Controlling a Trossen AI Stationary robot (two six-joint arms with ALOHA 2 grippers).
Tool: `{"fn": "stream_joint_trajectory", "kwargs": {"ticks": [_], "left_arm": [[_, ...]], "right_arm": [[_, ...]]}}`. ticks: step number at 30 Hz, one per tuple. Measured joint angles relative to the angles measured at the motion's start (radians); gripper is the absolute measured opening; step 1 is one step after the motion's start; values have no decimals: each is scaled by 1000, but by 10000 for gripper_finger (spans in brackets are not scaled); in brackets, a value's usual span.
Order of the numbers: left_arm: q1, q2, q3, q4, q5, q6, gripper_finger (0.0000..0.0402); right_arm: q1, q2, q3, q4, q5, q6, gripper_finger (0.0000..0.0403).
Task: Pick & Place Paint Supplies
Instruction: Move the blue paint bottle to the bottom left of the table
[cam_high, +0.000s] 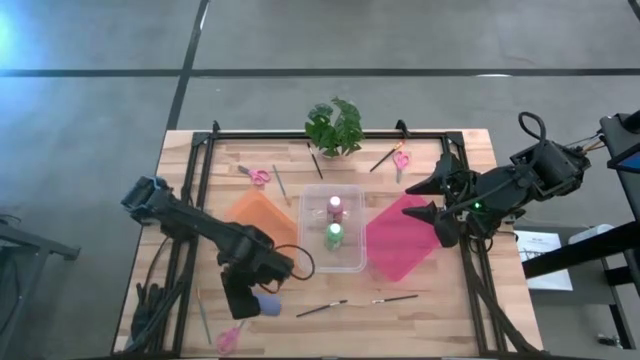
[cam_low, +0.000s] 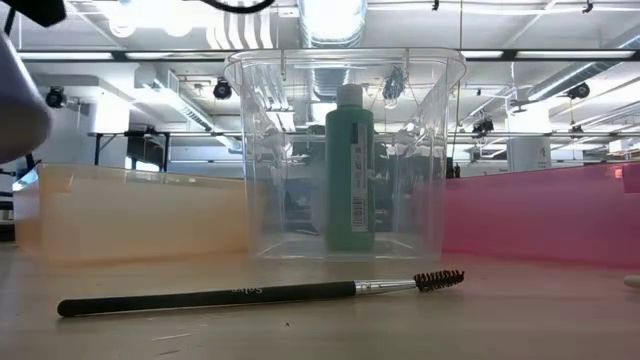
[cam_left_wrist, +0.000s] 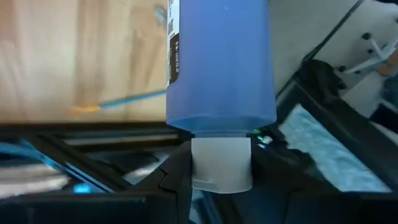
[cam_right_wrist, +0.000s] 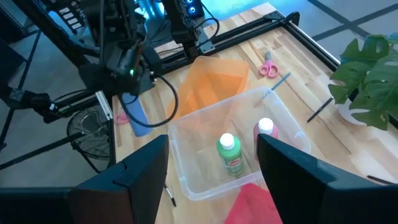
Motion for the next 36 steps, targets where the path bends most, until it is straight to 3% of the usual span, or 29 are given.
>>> {"fn": "stream_joint_trajectory", "kwargs": {"ticks": [17,36], "left_arm": [[-4,70,12,-25,300,-341,119],[-19,194,4,216,398,-516,119]], "right_arm": [[0,-5,-49,9,7,-11,241],[-1,-37,-60,40,8,-37,241]]}}
